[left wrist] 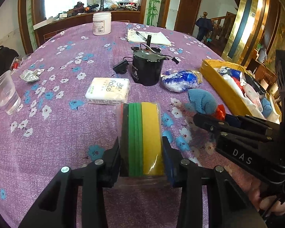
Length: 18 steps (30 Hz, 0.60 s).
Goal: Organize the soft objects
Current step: 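Carry the sponge pack with the left gripper while the right gripper carries the plush to the tray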
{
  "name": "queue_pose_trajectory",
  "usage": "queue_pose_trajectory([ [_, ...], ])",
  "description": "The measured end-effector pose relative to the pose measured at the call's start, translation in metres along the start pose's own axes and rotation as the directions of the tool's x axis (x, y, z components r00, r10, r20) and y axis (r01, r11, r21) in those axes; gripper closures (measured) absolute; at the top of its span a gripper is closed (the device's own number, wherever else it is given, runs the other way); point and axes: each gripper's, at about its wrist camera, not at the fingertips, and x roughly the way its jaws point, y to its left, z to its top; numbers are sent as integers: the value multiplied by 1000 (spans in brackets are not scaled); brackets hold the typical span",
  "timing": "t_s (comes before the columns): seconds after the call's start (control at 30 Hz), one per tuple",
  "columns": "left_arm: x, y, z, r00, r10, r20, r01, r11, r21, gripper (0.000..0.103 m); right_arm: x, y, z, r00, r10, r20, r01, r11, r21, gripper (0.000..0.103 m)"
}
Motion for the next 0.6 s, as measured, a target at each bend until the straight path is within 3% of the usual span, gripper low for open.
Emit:
queue_pose_trajectory([
  [0.37,-12,-5,8,1000,-9,22,9,1000,-2,65,-26,-12,6,999,44,30,-45,998,34,68],
  [0.6,-25,-30,22,998,-29,56,27,999,45,65,-54,-35,11,994,54,91,-62,995,83,68],
])
